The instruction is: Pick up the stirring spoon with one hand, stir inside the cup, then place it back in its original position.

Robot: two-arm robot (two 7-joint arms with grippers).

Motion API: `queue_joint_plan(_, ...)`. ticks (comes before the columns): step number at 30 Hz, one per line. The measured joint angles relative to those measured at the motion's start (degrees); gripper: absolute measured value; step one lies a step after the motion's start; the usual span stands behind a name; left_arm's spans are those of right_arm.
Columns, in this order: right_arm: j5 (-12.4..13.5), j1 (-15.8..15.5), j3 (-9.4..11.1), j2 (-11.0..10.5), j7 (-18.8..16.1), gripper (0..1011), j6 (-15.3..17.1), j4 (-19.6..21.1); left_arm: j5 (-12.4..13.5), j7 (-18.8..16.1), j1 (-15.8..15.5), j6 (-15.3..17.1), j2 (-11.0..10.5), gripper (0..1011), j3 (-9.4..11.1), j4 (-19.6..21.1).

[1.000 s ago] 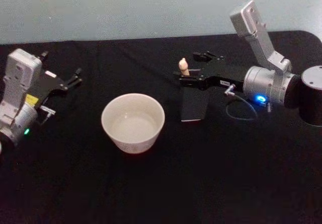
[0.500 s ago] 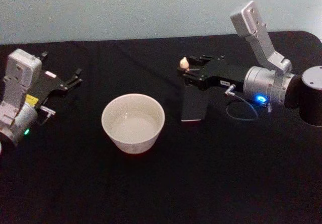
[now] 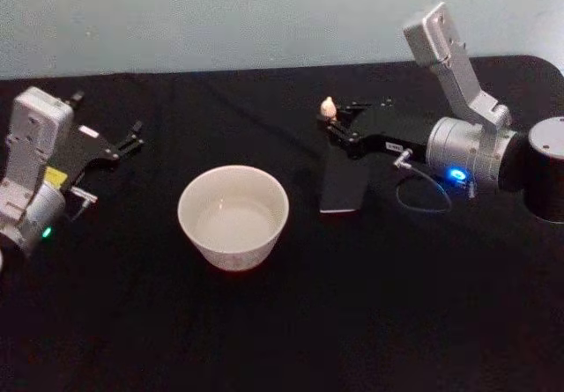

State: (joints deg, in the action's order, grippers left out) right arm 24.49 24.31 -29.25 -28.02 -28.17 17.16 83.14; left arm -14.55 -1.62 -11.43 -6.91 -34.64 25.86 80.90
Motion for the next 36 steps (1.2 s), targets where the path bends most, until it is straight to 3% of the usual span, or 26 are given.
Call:
queue_joint_plan(14, 0.1, -0.3, 0.2, 0.0, 0.0, 214, -0.4, 0.1, 0.0, 0.0, 0.0, 0.0, 0.0, 1001, 0.0, 0.0)
queue_joint_plan(36, 4.1, -4.5, 5.2, -1.4, 2.0, 214, -6.5, 8.6, 0.0, 0.0, 0.0, 0.0, 0.0, 1001, 0.0, 0.0)
